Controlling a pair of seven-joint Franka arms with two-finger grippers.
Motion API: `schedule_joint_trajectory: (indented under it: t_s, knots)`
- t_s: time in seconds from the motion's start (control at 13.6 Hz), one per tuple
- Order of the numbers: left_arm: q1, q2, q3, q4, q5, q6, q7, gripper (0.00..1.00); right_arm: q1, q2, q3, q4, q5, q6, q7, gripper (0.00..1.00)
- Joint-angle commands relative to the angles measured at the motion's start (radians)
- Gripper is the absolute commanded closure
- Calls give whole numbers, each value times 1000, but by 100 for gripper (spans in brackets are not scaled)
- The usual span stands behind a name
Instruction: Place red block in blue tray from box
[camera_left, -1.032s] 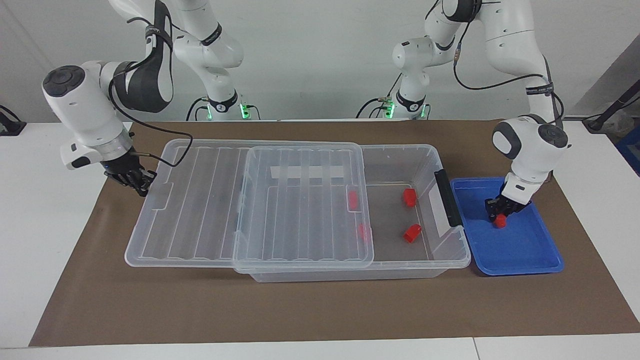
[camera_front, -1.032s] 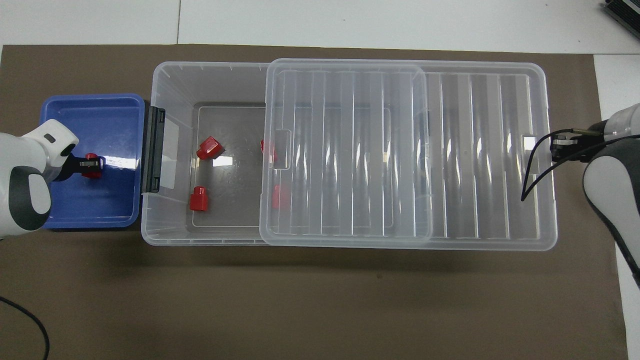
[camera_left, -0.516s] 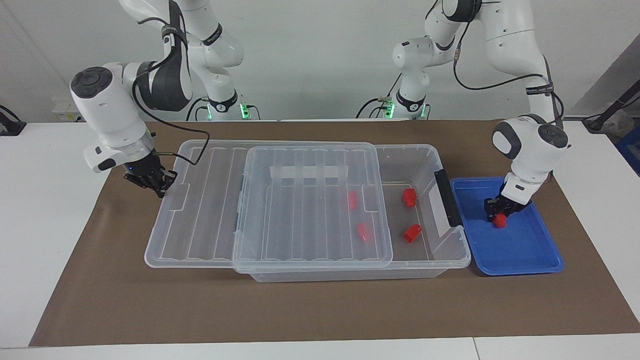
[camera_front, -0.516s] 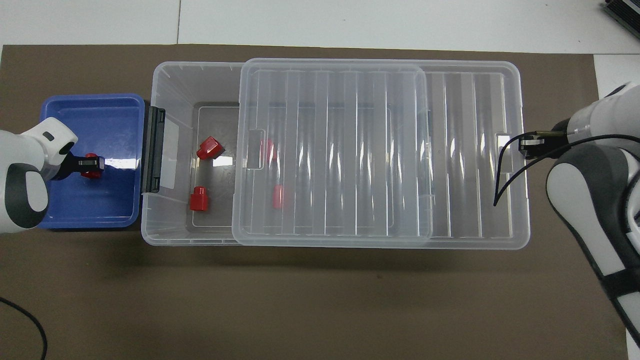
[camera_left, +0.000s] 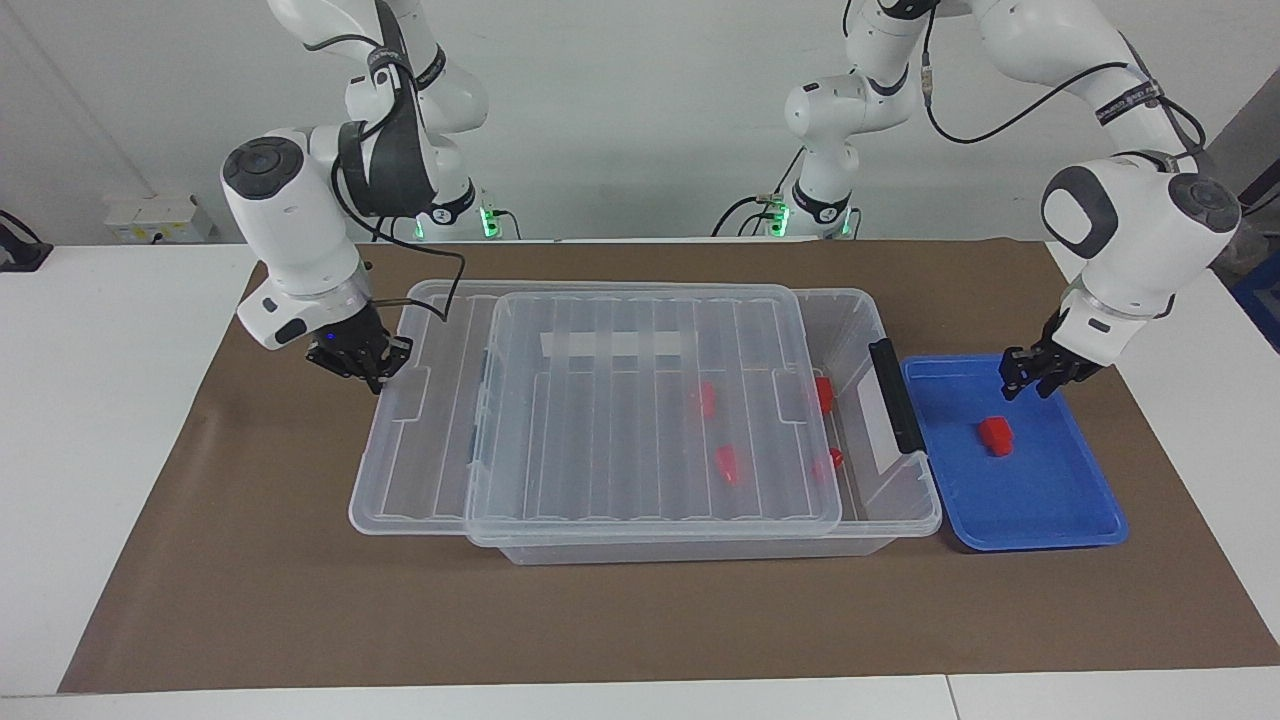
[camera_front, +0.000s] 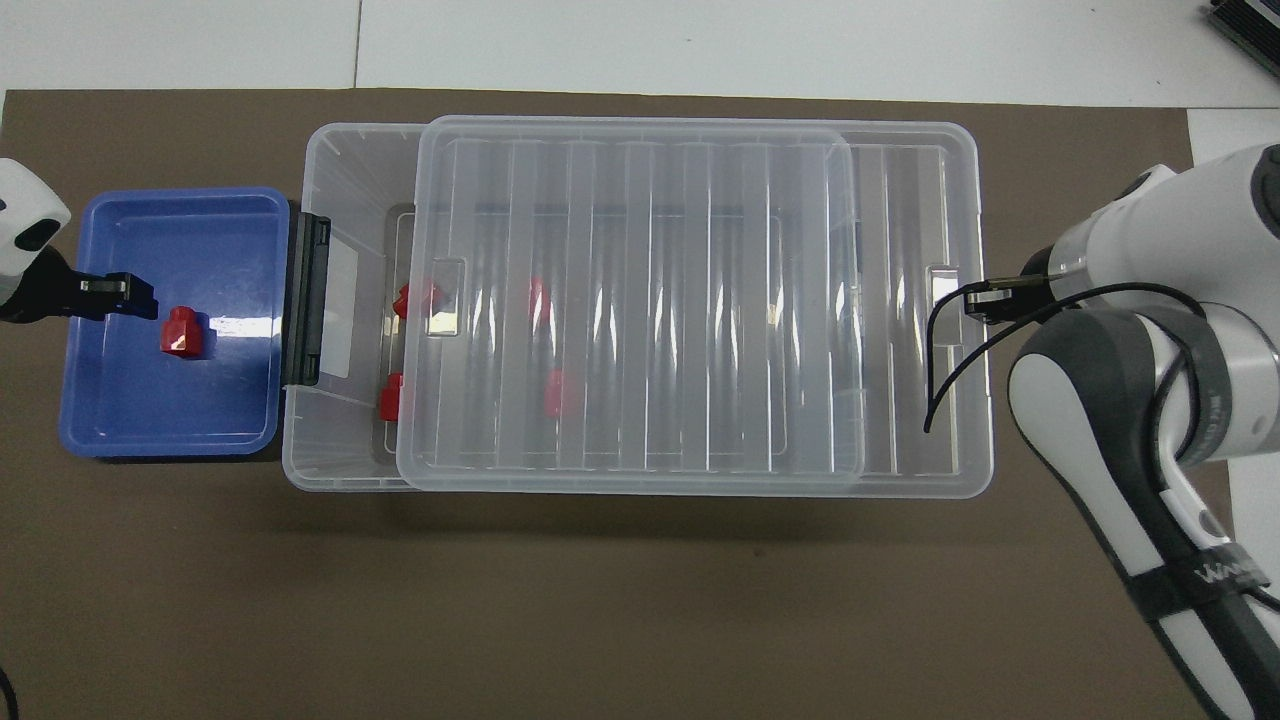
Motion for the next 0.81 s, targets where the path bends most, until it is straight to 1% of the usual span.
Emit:
schedule_joint_trajectory:
  t_s: [0.0,0.15,0.29,0.52,0.59,0.74]
  knots:
    - [-32,-52,9,11,-15,-78,9,0,39,-7,1,-20,13,25,-13,100]
    - [-36,-89,6,58,-15,-159,9,0,69,-6,1,-20,13,27,-13,100]
    - [-50,-143,6,80,-15,-226,8,0,82,-6,1,-18,13,28,-13,100]
    - [-44,-271,9,78,-15,-302,9,0,120,-6,2,-20,13,43,-11,100]
    - [-41,-291,8,75,-15,-309,12,0,126,-6,2,-18,14,46,-10,100]
    - [-47,-292,8,69,-15,-293,9,0,134,-6,2,-18,16,48,-8,100]
